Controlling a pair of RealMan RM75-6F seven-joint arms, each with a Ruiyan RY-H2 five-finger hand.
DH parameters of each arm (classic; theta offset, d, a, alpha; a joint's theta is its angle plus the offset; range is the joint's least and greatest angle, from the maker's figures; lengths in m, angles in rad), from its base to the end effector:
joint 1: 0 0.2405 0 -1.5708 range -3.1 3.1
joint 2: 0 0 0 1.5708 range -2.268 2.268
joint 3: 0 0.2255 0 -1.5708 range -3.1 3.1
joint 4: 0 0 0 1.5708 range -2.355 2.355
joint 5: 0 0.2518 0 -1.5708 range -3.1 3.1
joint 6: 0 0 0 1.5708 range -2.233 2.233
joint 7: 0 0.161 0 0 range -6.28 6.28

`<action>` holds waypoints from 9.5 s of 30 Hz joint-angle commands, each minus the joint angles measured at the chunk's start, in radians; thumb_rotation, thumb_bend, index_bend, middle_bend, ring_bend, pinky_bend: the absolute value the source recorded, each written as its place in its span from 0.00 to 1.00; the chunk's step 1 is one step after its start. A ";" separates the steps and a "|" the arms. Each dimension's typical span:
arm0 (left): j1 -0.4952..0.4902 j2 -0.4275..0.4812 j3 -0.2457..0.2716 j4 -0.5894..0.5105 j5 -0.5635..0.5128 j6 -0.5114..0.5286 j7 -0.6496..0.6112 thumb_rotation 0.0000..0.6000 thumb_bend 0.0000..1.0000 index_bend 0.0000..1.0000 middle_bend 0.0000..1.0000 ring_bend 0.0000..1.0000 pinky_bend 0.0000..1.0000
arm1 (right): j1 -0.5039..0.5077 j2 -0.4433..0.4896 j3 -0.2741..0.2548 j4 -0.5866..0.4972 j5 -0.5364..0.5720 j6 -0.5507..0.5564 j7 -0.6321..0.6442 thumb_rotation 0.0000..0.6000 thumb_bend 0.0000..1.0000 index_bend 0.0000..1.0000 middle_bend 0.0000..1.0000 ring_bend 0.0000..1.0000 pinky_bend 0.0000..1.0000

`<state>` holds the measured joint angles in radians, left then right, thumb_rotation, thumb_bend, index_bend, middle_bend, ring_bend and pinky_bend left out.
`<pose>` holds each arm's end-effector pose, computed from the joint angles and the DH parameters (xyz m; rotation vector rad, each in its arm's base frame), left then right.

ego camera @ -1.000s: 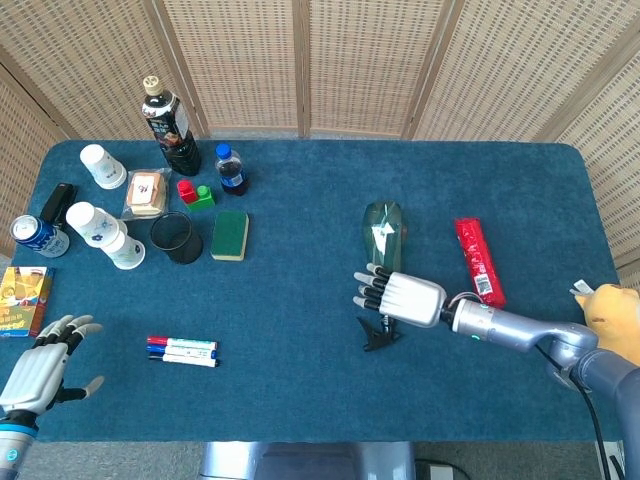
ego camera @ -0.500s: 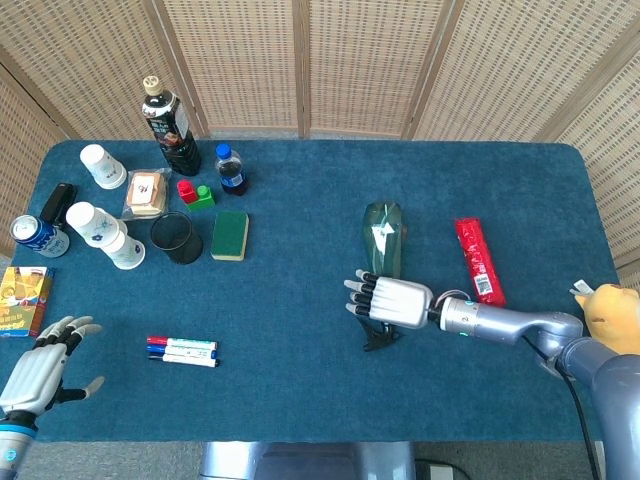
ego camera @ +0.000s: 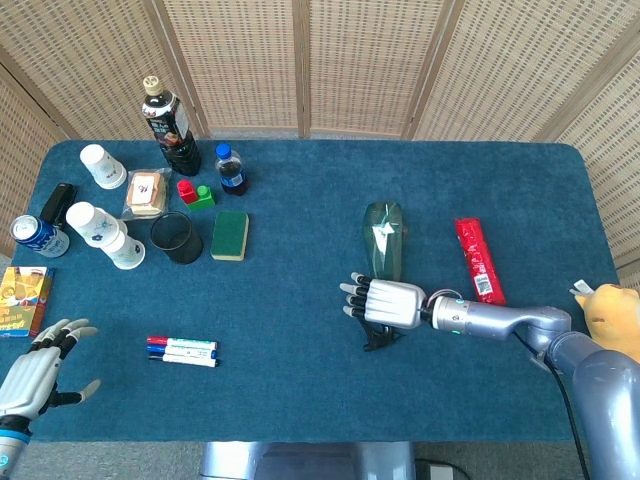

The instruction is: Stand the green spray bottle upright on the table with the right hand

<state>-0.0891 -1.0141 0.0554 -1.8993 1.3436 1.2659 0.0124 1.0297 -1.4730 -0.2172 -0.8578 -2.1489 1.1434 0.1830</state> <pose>-0.2842 0.1590 0.0685 -1.3799 -1.3493 -0.7388 -0.1586 -0.3738 -0.0344 2.6552 0.3000 0.7421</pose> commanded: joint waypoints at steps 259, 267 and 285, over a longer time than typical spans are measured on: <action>-0.039 0.101 0.021 -0.010 0.083 -0.060 -0.173 1.00 0.31 0.17 0.15 0.09 0.01 | -0.291 -0.441 0.665 0.016 0.838 0.203 0.777 1.00 0.23 0.43 0.49 0.39 0.45; -0.040 0.099 0.021 -0.009 0.086 -0.059 -0.174 1.00 0.31 0.17 0.15 0.09 0.01 | -0.290 -0.437 0.664 0.013 0.834 0.204 0.772 1.00 0.23 0.43 0.49 0.39 0.44; -0.038 0.097 0.025 -0.001 0.097 -0.056 -0.184 1.00 0.31 0.17 0.15 0.09 0.01 | -0.295 -0.432 0.653 0.002 0.818 0.217 0.760 1.00 0.23 0.42 0.49 0.39 0.44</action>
<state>-0.1278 -0.9176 0.0805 -1.9011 1.4410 1.2093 -0.1712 0.7348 -1.9051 0.4362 -0.8553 -1.3315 1.3600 0.9429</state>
